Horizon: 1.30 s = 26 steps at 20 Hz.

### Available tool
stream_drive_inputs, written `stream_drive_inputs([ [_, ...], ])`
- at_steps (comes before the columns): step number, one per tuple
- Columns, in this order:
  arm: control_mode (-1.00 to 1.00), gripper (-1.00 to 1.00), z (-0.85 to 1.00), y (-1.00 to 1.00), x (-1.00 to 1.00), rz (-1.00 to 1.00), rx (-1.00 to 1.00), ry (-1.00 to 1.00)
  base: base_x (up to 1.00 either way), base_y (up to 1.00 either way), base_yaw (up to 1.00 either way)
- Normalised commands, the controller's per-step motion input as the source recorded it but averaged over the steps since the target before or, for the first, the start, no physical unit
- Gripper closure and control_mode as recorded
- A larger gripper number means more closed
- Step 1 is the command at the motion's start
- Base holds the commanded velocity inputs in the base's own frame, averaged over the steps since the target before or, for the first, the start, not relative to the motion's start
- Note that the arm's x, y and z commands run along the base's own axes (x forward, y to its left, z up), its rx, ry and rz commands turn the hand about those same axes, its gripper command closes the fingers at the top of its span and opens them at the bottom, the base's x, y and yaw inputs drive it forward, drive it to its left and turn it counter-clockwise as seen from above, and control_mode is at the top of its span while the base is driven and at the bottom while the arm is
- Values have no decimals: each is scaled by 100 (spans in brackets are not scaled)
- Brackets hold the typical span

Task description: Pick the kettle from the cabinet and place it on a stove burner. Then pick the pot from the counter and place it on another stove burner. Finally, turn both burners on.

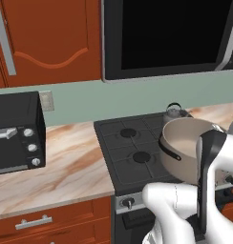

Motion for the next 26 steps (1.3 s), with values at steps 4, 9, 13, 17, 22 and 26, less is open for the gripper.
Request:
stream_drive_inputs([
  [4, -100, 100, 0, 0, 6, 0, 0, 0, 7, 0, 0],
  [9, -100, 100, 0, 0, 2, 0, 0, 0, 0, 0, 0],
  [13, -100, 100, 0, 0, 1, 0, 0, 0, 0, 0, 0],
  [17, -100, 100, 0, 0, 0, 0, 0, 0, 0, 0, 0],
  [22, -100, 100, 0, -9, 9, 0, 0, 0, 0, 0, 0],
  [26, -100, 100, 0, -17, 26, 0, 0, 0, 0, 0, 0],
])
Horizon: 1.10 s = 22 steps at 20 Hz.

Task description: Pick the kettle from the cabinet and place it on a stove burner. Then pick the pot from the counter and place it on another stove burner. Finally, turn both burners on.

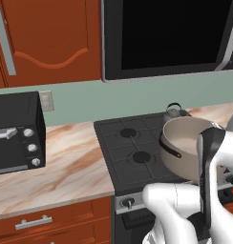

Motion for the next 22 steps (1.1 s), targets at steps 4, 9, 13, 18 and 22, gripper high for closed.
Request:
stream_drive_inputs([
  [4, -100, 100, 0, -27, 31, 0, 0, 0, 0, 0, 0],
  [9, -100, 100, 0, -32, 30, 0, 0, 0, 0, 0, 0],
  [13, -100, 100, 0, -26, 26, 0, 0, 1, 0, 0, 0],
  [18, -100, 100, 0, -21, 23, 0, 0, 1, 0, 0, 0],
  [22, -100, 100, -1, -20, 22, 0, 0, 3, 0, 0, 0],
])
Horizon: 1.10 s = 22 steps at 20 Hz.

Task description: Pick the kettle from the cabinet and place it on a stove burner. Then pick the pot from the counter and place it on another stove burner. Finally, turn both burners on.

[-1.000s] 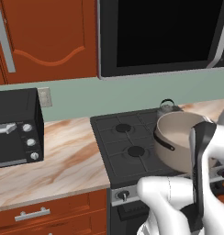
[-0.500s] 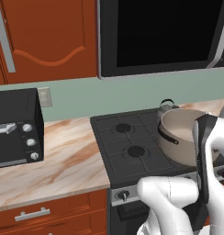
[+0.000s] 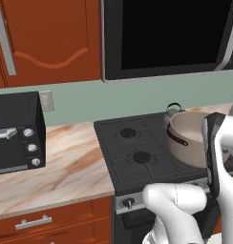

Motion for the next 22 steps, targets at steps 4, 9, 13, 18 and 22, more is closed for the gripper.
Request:
stream_drive_inputs([
  [4, -100, 100, -12, -24, 26, 0, 0, 0, 0, 0, 0],
  [9, -100, 100, -17, -24, 27, 0, 0, 0, 0, 0, 0],
  [13, -100, 100, -21, -22, 28, 0, 0, 0, 0, 0, 0],
  [18, -100, 100, -25, -22, 25, 0, 0, 0, 0, 0, 0],
  [22, -100, 100, -26, -25, 23, 0, 0, 0, 0, 0, 0],
])
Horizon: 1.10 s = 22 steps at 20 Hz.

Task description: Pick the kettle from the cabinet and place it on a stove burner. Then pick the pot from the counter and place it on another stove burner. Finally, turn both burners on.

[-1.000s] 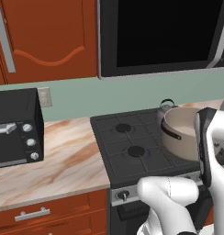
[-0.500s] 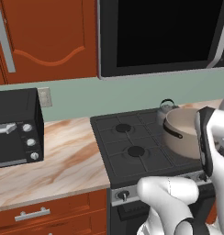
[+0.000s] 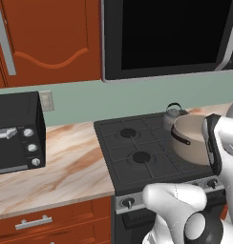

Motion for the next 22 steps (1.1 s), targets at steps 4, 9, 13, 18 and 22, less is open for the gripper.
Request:
stream_drive_inputs([
  [4, -100, 100, -22, -24, 20, 0, 0, 0, 0, 0, 0],
  [9, -100, 100, -12, -19, 18, 0, 0, -1, 0, 0, 0],
  [13, -100, 100, -7, -11, 16, 0, 0, -1, 0, 0, 0],
  [18, -100, 100, -5, -11, 17, 0, 0, 0, 0, 0, 0],
  [22, -100, 100, -6, -11, 16, 0, 0, 0, 0, 0, 0],
])
